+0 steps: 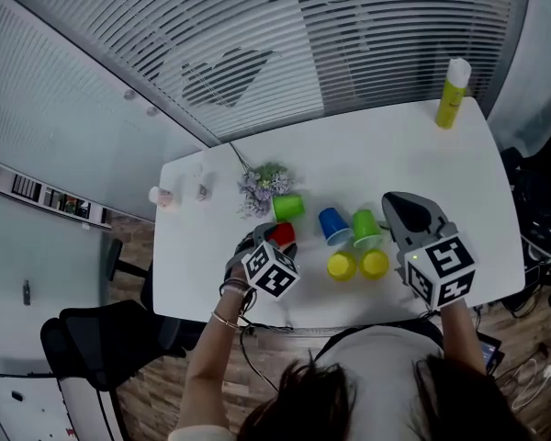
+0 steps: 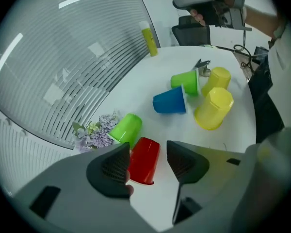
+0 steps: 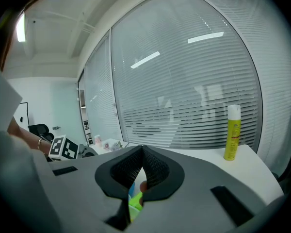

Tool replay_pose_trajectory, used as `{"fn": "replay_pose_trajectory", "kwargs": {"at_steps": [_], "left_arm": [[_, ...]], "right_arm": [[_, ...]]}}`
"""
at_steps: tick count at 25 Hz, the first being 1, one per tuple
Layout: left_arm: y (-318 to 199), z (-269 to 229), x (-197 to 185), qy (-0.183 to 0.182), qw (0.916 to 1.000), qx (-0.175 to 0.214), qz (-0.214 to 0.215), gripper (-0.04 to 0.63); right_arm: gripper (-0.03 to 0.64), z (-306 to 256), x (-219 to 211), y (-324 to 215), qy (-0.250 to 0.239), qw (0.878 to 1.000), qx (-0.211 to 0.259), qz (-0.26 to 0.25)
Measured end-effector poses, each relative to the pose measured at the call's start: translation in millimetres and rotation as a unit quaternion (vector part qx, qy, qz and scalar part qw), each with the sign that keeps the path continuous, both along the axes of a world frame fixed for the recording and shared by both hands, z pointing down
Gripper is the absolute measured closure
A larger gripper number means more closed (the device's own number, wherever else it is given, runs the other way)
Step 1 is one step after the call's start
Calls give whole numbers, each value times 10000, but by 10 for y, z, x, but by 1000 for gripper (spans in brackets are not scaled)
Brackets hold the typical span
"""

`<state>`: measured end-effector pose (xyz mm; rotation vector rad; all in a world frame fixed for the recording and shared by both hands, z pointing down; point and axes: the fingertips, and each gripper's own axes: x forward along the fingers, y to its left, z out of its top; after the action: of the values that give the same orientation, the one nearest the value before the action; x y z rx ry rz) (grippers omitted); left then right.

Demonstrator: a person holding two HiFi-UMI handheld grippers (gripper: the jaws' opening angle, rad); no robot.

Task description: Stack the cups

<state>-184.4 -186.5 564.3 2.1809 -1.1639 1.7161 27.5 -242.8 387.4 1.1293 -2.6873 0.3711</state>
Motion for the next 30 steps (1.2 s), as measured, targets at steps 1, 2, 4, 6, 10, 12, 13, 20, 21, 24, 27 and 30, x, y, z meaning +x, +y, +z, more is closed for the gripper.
{"fn": "replay_pose_trajectory", "kwargs": {"at_steps": [1,2,4,6,10,12,13,20,21,24,27,30], "left_arm": [[-11,38,-11,-120,9999,-40,69,341],[-20,77,-22,-240,9996,-93,133,340],[-39,155,-57,-494,9983,-201,237,337],[-59,240,-116,-733,9964,-296,292,336],[-100,362,-178,-1016,9928,-520,364,323],[-112,424,-174,-1078,9909,-693,407,316],[-115,458,-175,-1109,9898,-781,423,312],[-98,635,-215,-1486,9802,-1133,652,319],[-100,643,-223,-1558,9790,-1113,705,334],[-112,641,-233,-1588,9788,-1053,756,341],[-118,597,-225,-1406,9831,-973,661,344],[-113,517,-190,-1002,9904,-848,429,344]], "right_arm": [[589,5,8,-22,2,10000,-7,7],[589,9,14,-42,6,10000,-14,12],[589,17,26,-77,17,10000,-22,20],[589,27,32,-107,22,10000,-33,26],[589,41,35,-166,18,10000,-60,38],[589,49,43,-196,5,10000,-73,54],[589,55,48,-209,-3,9999,-82,64],[589,94,123,-257,-40,9997,-152,181],[589,97,126,-258,-40,9997,-157,192],[589,91,128,-260,-41,9996,-152,214],[589,79,126,-252,-38,9997,-136,218],[589,70,115,-235,-45,9997,-117,207]]}}
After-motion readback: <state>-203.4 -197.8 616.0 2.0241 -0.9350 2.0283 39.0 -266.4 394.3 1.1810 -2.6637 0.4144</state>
